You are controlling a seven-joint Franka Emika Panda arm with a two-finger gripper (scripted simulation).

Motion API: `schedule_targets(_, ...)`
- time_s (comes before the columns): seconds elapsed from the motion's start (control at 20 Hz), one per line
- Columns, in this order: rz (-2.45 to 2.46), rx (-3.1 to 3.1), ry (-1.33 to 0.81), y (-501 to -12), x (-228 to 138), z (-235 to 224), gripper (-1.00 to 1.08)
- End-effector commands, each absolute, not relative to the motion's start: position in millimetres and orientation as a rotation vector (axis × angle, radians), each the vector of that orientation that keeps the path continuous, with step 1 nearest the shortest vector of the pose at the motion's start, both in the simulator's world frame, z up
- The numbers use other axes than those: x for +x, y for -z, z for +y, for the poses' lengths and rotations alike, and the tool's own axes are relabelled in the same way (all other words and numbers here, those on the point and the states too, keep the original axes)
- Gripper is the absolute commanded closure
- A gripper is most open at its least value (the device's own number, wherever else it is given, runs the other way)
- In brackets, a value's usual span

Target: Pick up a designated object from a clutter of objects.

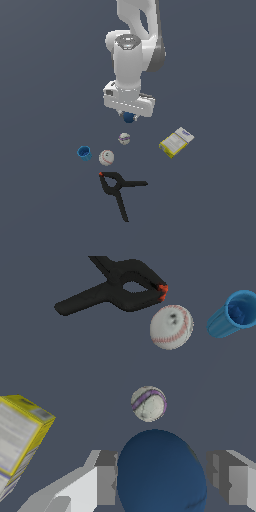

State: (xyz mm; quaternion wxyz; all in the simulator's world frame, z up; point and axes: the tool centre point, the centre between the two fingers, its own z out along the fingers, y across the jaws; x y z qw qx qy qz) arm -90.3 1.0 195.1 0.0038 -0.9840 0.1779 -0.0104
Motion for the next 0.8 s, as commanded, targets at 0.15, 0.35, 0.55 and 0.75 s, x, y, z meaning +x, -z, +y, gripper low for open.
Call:
schedule_targets(0.15,0.556,-3.084,0.025,-242.9,-100.7,-16.9,1.08)
schedule_targets(0.35,0.555,-3.085,0.019,-276.9,-107.4,-29.8,1.08)
schedule_targets(0.55,0.555,-3.087,0.014,-311.0,-113.6,-42.8,1.08)
schedule_targets(0.75,0.555,-3.089,0.009,-341.9,-118.6,-54.6,1.08)
